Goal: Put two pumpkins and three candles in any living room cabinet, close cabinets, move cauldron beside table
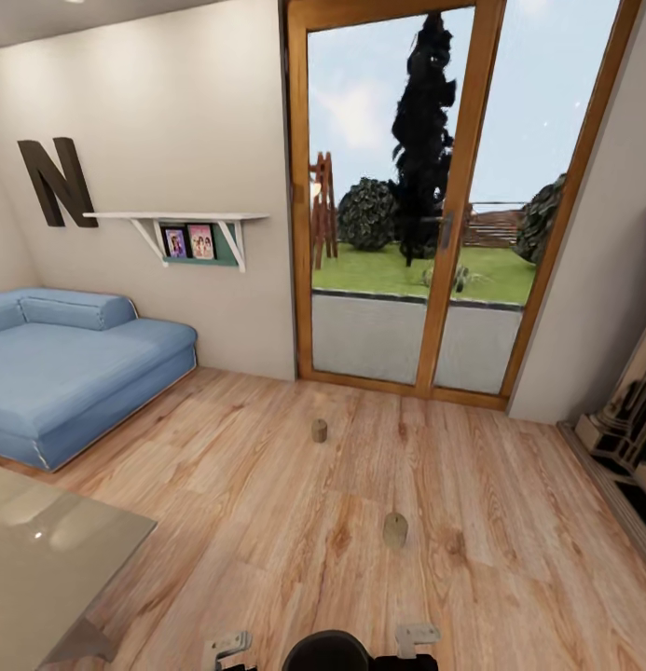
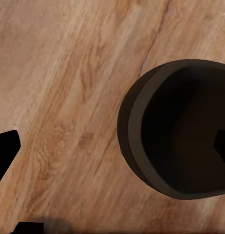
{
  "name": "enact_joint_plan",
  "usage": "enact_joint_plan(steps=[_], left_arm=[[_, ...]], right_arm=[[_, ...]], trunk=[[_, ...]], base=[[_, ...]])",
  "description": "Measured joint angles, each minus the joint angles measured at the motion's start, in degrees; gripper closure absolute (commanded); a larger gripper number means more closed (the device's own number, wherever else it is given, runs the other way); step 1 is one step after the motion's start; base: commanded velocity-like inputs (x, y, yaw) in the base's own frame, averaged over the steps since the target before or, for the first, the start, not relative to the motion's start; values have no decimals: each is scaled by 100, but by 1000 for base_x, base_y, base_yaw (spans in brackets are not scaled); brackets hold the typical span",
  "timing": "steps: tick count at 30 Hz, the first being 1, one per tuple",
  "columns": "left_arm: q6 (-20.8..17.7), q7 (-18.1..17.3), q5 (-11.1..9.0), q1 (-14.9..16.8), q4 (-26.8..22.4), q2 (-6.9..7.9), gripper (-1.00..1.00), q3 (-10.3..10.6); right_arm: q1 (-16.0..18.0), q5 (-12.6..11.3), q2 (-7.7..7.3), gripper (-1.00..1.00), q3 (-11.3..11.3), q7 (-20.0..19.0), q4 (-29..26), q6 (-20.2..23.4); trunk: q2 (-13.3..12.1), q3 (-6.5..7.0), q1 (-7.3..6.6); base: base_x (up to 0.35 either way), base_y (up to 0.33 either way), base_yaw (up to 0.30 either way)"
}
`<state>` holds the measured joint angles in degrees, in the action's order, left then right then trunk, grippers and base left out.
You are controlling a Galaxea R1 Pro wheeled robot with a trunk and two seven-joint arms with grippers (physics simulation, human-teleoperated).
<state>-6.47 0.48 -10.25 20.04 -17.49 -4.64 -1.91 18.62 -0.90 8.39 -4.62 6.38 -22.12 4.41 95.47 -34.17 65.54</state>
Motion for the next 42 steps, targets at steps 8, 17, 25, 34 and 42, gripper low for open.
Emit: enact_joint_plan(steps=[8, 17, 25, 34, 42], left_arm=[[5, -2, -2, 0, 30, 1, -100, -2], [9, -6, -2, 0, 31, -4, -100, -1], [9, -7, 5, 0, 31, -15, -100, -1], [15, -8, 16, 0, 31, -17, -100, -2], [17, -8, 24, 0, 31, -25, -100, 1]], right_arm=[[0, -2, -3, -100, 0, 11, 7, 0], [0, -2, -1, -100, 0, 16, 9, 0], [0, 1, -1, -100, 0, 20, 9, 0], [0, -1, -1, -100, 0, 21, 9, 0], [0, -1, 0, -100, 0, 21, 9, 0]], trunk=[[321, -144, 176], [682, -305, 374], [1003, -449, 549], [1364, -610, 747], [1685, -754, 923]], base=[[0, 0, 0], [0, 0, 0], [0, 0, 0], [0, 0, 0], [0, 0, 0]])
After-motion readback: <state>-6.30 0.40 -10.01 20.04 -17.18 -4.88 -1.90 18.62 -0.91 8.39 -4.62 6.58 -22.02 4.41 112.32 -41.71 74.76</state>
